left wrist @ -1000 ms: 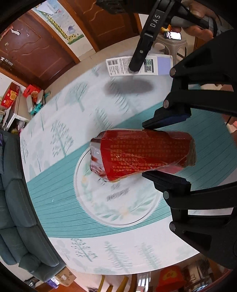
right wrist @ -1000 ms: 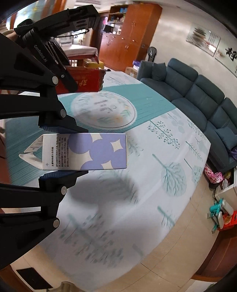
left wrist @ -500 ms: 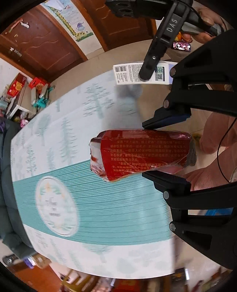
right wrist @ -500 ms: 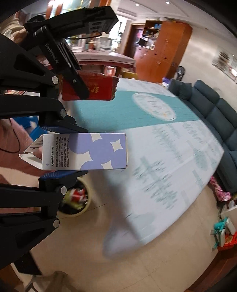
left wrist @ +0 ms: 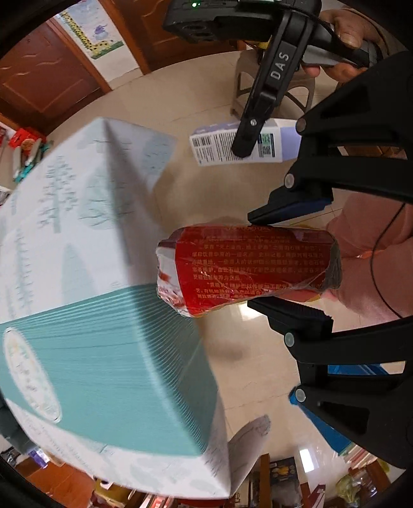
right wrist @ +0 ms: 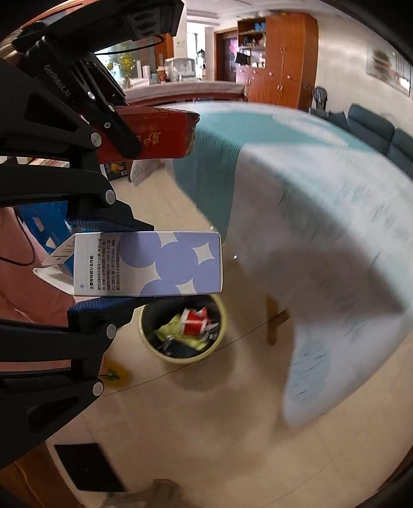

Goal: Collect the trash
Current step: 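Carry the red bag and white-purple box down over the trash bin with both tools, then open both tools to drop the bag and box into the bin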

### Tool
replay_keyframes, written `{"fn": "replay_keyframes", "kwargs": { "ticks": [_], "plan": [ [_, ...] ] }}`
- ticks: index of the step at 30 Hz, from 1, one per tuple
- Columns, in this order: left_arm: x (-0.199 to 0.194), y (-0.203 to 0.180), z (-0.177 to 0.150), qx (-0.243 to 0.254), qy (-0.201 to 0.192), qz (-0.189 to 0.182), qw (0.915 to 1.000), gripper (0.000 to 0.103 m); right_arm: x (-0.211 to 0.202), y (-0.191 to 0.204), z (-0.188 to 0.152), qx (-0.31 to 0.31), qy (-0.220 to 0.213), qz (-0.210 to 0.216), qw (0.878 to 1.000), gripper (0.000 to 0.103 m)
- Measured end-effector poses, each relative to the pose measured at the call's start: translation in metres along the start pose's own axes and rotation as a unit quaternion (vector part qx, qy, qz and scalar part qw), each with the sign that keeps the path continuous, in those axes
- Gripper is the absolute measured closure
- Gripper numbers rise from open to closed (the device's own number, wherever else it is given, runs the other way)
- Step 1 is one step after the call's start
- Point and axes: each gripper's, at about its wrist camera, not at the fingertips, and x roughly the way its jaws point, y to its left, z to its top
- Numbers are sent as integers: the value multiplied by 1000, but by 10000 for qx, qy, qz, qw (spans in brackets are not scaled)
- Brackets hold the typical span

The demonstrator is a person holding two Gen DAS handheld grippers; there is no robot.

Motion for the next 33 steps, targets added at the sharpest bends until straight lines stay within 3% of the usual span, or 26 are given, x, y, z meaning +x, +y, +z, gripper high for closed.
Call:
{"fn": "replay_keyframes", "kwargs": {
  "ticks": [9,17,28,33],
  "plan": [
    [104,5,-24,48,311,87,9995,60,90,-49,-6,264,235,-368,9987,69],
    [189,15,-26,94,234,17,9997,60,174,-64,3,73,136,-599,9981,69],
    [274,22,-38,283,153,-141,9994,59,263,-92,18,-3,251,-650,9976,69],
    [295,29,-38,404,259,-274,9985,52,288,-100,21,128,413,-454,9980,59]
  ]
}}
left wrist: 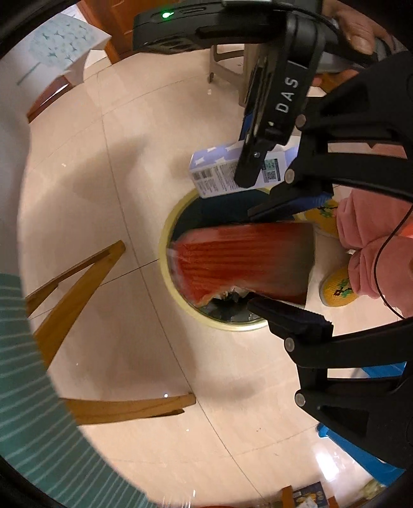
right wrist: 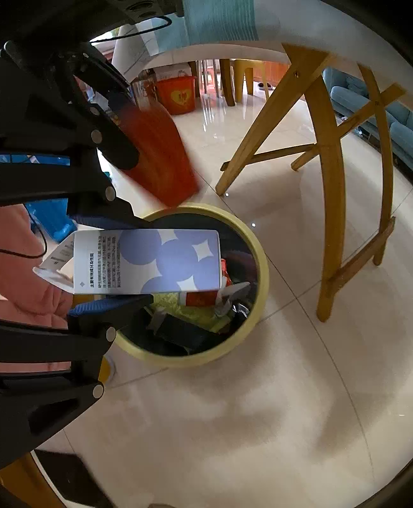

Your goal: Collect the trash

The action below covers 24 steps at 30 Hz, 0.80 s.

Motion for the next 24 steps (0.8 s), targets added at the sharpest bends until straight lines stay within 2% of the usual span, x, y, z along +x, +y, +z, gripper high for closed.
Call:
{"fn": "replay_keyframes", "kwargs": {
  "ticks": [1,3,5,12,24],
  "plan": [
    [2,1,0,11,-37,-5,10000,47,4,-1,1,40,14,39,10000,54],
    [2,3,1,15,-118,-21,9999,25,9,-3,4,128,39,128,9998,45],
    [1,9,2,-55,-140,-10,9999,18,11,-2,6,141,29,226,9996,42],
    [-11,28,9,-303,-286,22,9991,18,-1,7,7,-22,-171,186,9997,42],
    [-70,52,3,-790,-644,202,9946,18,-59,35,-12,-309,-456,-41,9985,42]
  ]
}}
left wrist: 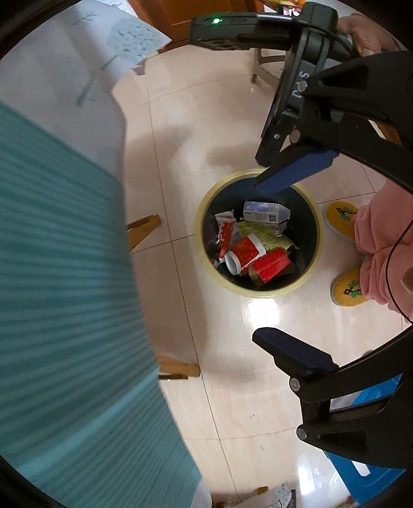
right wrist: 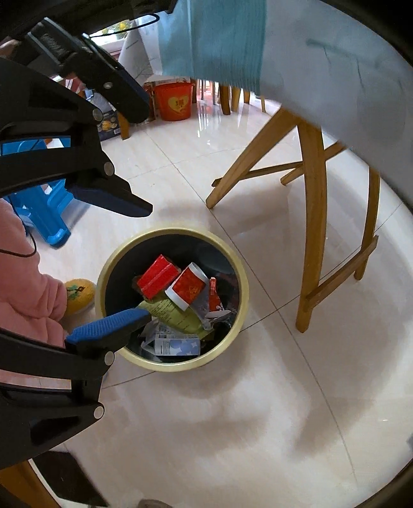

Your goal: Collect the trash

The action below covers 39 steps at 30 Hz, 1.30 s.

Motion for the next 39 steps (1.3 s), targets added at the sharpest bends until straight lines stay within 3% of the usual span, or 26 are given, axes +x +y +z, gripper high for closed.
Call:
{"fn": "replay_keyframes", "kwargs": {
  "ticks": [19,30,39],
  "plan": [
    [-122,8,8,-193,-203,247,9993,18,-132,78,-19,-555,-579,35,9968,42],
    [-213,-15,15,-253,-680,287,9970,18,-205,109,-28,-955,-703,54,9929,42],
    [-283,-31,25,-358,-1042,335,9933,18,-275,142,-30,-1325,-1045,92,9856,42]
  ]
}}
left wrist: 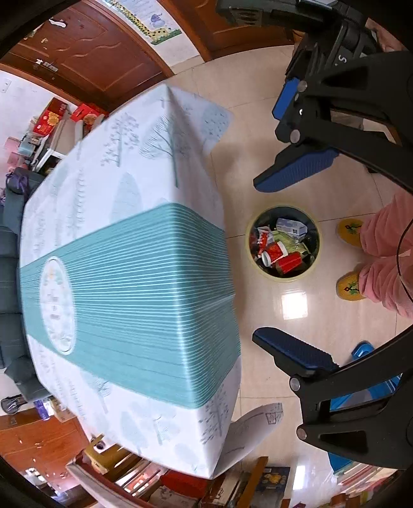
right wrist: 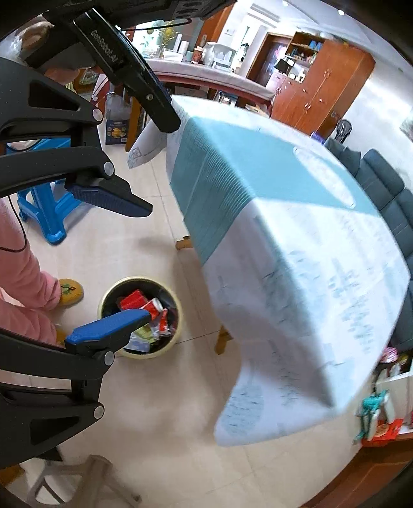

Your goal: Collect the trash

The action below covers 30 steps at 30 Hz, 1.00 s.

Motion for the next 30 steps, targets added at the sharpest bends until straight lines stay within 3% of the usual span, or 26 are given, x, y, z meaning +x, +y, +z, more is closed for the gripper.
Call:
{"fn": "replay_keyframes", "kwargs": {
  "ticks": [16,23,30],
  "plan": [
    [-78,-9,15,-129,-370,336,9987,18,-88,36,29,-419,-375,-103,9984,42],
    [-109,-13,22,-248,-687,530,9959,18,-116,64,33,-937,-601,-351,9932,42],
    [-121,-21,20,-297,-752,631,9947,18,-128,88,33,-1214,-766,-365,9890,42]
  ]
}}
